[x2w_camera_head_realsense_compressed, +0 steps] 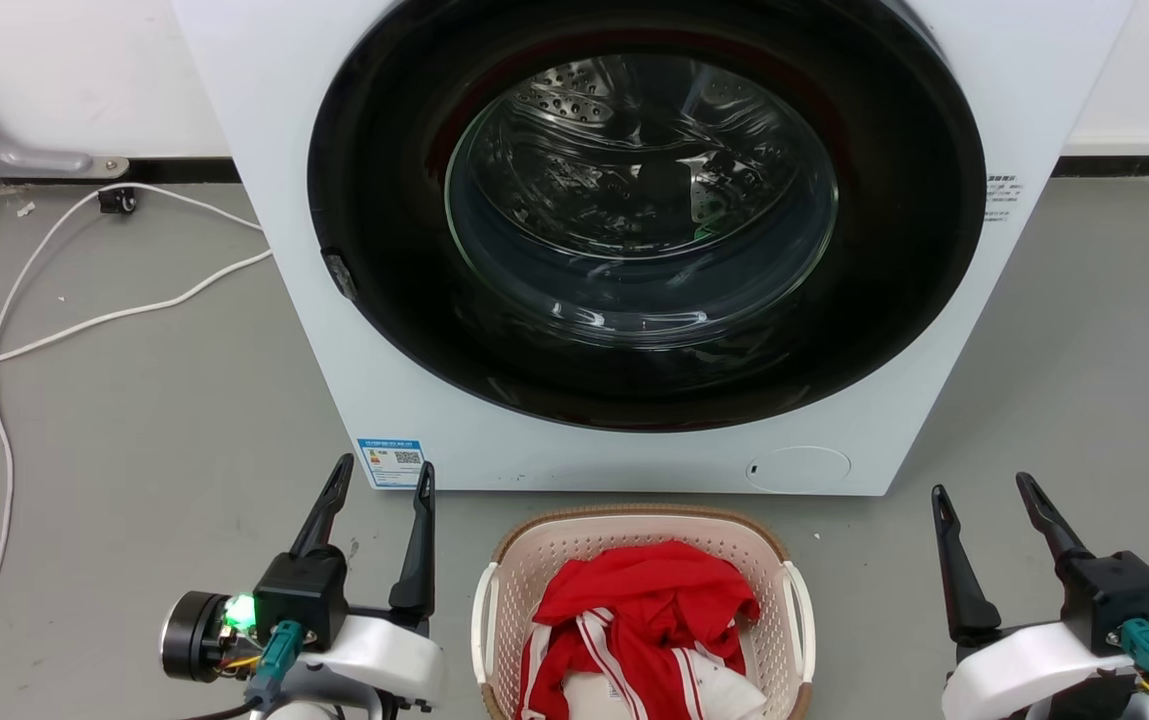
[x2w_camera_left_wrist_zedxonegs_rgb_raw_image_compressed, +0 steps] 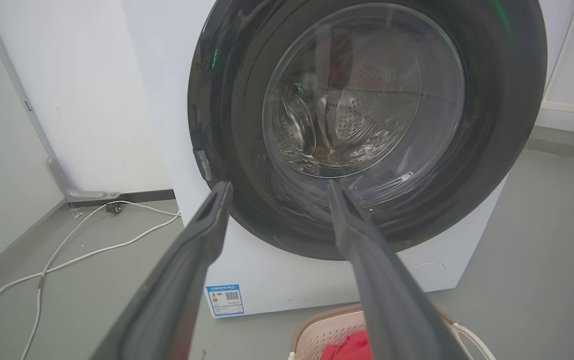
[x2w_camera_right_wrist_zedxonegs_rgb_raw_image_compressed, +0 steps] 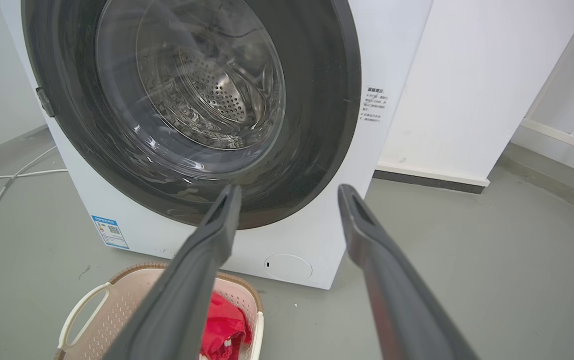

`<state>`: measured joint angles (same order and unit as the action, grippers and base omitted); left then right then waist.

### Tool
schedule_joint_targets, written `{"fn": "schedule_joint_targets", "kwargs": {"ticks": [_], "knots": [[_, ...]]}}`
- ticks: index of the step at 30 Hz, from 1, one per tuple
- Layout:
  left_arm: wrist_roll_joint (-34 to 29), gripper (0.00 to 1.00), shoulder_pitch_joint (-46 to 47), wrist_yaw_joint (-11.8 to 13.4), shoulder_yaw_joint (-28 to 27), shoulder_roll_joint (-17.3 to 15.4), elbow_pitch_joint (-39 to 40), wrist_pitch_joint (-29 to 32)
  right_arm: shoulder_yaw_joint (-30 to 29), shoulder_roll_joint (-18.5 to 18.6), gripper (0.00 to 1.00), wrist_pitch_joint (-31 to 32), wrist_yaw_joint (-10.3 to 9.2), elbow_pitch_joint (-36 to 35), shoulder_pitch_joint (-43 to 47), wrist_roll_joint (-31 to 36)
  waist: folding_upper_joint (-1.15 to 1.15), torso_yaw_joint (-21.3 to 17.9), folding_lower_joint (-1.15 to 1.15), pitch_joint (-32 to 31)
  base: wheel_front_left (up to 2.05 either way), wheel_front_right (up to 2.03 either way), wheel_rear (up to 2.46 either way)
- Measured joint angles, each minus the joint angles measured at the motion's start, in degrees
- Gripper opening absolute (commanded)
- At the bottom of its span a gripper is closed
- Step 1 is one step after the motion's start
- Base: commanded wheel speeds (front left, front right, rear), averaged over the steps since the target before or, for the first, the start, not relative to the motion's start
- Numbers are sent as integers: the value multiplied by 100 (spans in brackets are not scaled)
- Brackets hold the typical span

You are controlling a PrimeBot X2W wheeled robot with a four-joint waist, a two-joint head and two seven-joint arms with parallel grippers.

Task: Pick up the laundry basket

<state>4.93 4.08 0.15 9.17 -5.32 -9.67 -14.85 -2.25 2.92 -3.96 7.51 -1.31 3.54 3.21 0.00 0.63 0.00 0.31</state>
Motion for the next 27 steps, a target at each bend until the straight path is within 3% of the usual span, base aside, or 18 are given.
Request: {"fn": "schedule_joint_targets", "kwargs": {"ticks": [27], "knots": [[-114, 100, 359, -153, -166, 54, -269, -22, -34, 0, 100, 5, 0, 122, -198, -122, 0, -44, 0, 295, 0, 0, 0]]}}
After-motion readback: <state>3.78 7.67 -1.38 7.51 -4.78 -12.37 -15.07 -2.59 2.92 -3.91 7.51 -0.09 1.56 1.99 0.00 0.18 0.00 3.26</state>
